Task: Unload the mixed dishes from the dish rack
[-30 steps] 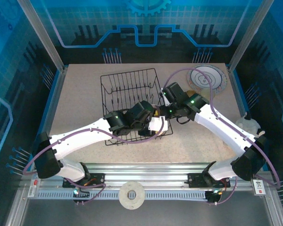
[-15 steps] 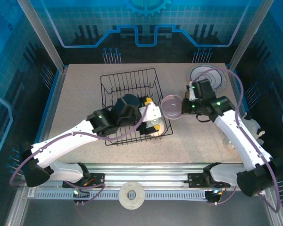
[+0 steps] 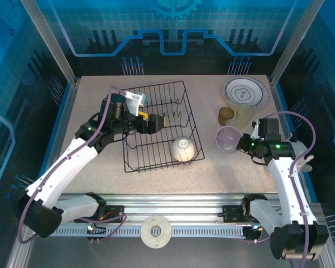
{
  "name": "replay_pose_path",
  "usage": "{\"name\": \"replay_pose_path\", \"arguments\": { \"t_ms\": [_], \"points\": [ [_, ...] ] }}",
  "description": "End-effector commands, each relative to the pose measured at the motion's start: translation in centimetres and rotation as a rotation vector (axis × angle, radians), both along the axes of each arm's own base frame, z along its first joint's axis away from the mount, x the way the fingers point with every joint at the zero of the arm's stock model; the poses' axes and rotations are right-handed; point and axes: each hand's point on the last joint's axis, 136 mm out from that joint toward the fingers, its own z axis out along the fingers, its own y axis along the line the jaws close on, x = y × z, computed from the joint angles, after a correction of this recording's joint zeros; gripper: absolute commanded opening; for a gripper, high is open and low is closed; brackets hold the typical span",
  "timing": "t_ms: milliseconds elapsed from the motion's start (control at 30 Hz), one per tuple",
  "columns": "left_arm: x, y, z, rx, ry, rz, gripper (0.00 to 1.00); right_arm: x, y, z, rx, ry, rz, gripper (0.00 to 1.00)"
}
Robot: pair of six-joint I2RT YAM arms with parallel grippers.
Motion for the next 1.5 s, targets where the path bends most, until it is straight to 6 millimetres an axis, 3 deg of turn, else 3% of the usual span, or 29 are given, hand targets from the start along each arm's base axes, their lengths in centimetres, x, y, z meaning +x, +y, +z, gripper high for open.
{"name": "replay_pose_path", "arguments": {
  "t_ms": [0,100,200,333,533,733,933,1167,1200,1467],
  "points": [
    [-1.3,-0.4,-2.6,-0.145,0.252,-0.014,0.99,2.1,1.0,1.5,0.059,-0.089,0.023,0.0],
    [-1.4,0.1,-3.6,-0.142,0.248,0.011,0.99,3.0,1.5,1.8,0.044,-0.095,0.039,0.0],
    [-1.5,0.3,-4.4,-0.155,0.253,0.03,0.99,5.3,2.2,3.4,0.032,-0.124,0.053,0.0],
    [-1.4,0.2,-6.2,-0.103,0.344,0.025,0.99,9.4,3.2,4.1,0.021,-0.119,0.073,0.0],
    [-0.6,1.6,-8.7,0.004,0.368,0.095,0.99,16.6,3.8,5.5,-0.014,-0.119,0.085,0.0],
    [0.2,2.1,-10.0,0.036,0.393,0.123,0.99,23.5,4.9,4.3,-0.047,-0.07,0.114,0.0],
    [0.4,2.0,-10.1,0.028,0.41,0.135,0.99,28.9,5.6,1.8,-0.071,-0.024,0.134,0.0],
    [0.2,2.9,-9.9,0.059,0.38,0.169,0.99,32.0,6.9,-1.3,-0.108,0.022,0.173,0.0],
    [0.1,3.1,-9.8,0.057,0.371,0.175,0.99,32.3,7.0,-2.5,-0.114,0.043,0.178,0.0],
    [0.1,3.7,-8.4,0.018,0.334,0.21,0.99,32.5,7.4,-5.2,-0.133,0.095,0.196,0.0]
  ]
}}
